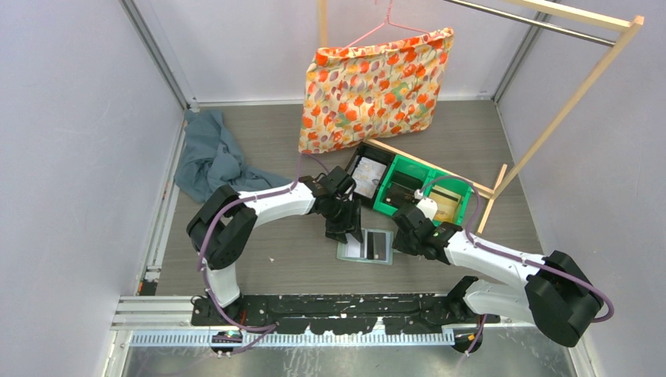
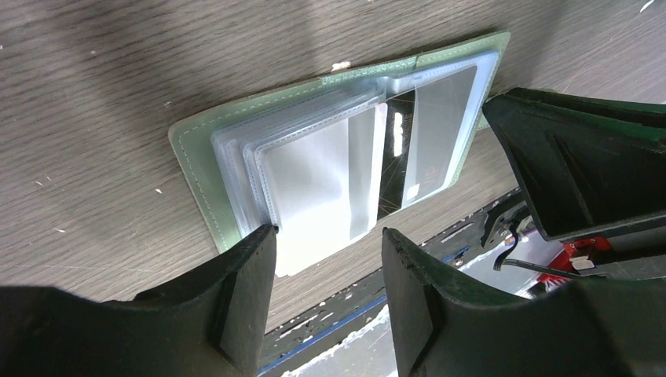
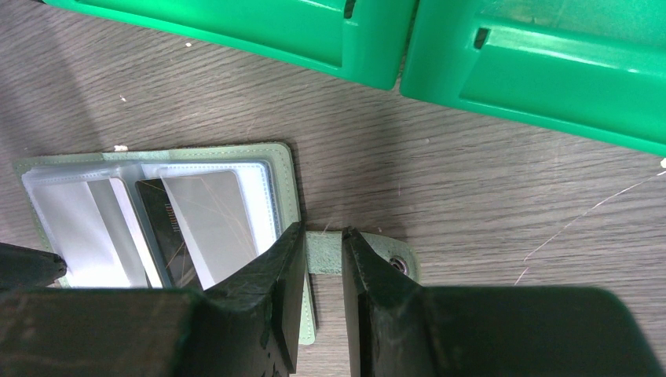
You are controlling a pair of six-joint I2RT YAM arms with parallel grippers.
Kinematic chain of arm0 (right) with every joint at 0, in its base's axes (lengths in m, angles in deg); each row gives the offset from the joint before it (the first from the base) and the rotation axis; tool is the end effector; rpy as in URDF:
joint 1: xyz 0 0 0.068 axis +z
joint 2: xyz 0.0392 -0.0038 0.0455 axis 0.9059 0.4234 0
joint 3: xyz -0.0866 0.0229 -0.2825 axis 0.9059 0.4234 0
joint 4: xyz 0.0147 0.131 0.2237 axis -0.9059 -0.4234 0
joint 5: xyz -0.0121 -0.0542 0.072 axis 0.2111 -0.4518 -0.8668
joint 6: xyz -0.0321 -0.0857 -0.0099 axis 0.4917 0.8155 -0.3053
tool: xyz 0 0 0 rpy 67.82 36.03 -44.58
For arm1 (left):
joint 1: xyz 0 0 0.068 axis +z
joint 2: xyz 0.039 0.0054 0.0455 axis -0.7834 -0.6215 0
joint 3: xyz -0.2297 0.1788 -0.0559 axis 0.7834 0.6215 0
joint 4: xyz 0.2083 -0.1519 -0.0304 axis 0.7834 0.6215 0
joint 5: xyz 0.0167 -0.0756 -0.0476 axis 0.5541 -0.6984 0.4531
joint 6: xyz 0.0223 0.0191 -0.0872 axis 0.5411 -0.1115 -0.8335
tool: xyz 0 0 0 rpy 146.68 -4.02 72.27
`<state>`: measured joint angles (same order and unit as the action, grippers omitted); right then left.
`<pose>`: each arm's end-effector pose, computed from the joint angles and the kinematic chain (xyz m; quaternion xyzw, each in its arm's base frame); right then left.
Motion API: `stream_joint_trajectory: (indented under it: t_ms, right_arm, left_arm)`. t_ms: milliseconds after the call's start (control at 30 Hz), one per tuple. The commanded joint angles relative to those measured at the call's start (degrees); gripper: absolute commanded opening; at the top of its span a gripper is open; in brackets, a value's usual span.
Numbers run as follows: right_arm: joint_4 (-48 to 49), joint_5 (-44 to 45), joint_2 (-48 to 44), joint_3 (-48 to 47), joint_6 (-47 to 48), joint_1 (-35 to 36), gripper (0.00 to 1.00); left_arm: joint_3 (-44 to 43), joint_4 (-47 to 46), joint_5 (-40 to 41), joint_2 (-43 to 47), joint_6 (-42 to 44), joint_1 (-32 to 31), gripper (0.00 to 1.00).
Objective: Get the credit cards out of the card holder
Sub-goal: Remove the credit card from the card holder.
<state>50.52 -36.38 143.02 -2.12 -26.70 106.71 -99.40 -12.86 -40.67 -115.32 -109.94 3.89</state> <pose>0.1642 0.1163 0.1374 0.1378 0.9484 0.0978 0.2683 0.2367 -0.3017 0.1570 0.0368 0.9636 -0.2645 0.0125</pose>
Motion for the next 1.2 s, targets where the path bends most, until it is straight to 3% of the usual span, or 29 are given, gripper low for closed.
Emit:
stream_joint_trajectory:
  t_ms: [0, 900, 1167]
  right_arm:
    - [2.55, -2.08, 2.08, 1.48, -0.53, -0.05, 0.28]
    - [3.18, -2.51, 3.75, 0.59, -0.03, -0.04, 0.28]
    - [3.32, -2.46, 3.46, 0.84, -0.1, -0.09, 0.28]
  left_arm:
    - [-2.09, 2.2, 2.54, -0.01, 1.29, -0.61, 0.54]
    - [-2.52, -0.42, -1.16, -1.81, 1.23, -1.02, 0.55]
    - [-0.79, -9.78, -10.52, -1.05, -1.98, -1.01, 0.54]
